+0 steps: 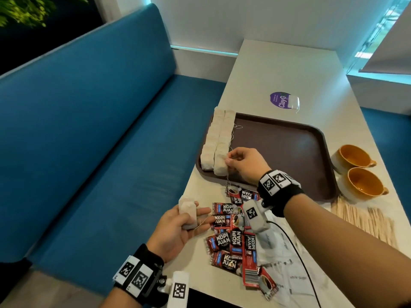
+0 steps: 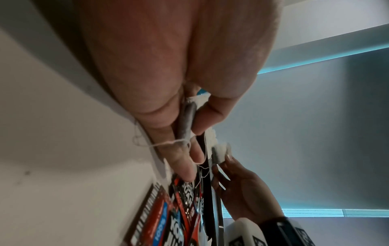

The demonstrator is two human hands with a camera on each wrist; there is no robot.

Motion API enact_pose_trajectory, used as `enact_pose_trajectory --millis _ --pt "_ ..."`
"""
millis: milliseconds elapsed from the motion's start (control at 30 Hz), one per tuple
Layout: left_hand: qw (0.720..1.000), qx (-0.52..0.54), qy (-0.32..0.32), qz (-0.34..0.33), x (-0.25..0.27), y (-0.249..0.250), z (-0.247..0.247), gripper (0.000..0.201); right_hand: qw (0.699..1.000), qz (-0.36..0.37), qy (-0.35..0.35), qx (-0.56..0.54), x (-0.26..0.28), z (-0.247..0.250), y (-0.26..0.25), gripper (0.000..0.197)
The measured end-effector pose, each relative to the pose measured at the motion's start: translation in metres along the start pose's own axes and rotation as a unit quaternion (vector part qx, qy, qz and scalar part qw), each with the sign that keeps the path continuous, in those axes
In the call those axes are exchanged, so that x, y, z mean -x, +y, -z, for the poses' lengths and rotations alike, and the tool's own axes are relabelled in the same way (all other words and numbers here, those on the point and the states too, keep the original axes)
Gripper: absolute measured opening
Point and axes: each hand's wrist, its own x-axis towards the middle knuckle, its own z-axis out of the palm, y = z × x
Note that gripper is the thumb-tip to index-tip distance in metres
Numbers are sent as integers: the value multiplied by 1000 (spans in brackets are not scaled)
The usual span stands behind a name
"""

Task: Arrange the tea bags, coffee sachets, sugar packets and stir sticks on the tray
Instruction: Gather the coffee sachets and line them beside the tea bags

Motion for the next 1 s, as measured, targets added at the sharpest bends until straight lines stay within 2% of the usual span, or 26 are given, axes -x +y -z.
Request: enact_pose_trajectory --millis 100,267,367,433,567,633,767,1000 --pt "1000 7 -6 6 0 0 0 37 997 -9 -28 66 -11 -6 4 7" --pt "1000 7 -17 9 -1 -1 2 36 998 0 30 63 -11 -7 5 18" --pt "999 26 -40 12 0 2 3 36 996 32 -23 85 -4 -6 -1 15" --pt "997 44 -55 13 1 4 5 41 989 36 -70 125 0 -9 -4 11" --pt "995 69 -66 9 1 4 7 61 987 21 -54 153 -7 -15 -1 12" --pt "996 66 -66 4 0 3 9 61 988 13 -48 149 -10 -18 0 15" --pt "997 41 -69 -3 -3 -2 11 49 990 8 -49 134 -11 -17 -1 18" --pt "999 32 -35 -19 -6 -9 12 39 997 34 -41 47 18 -9 -13 10"
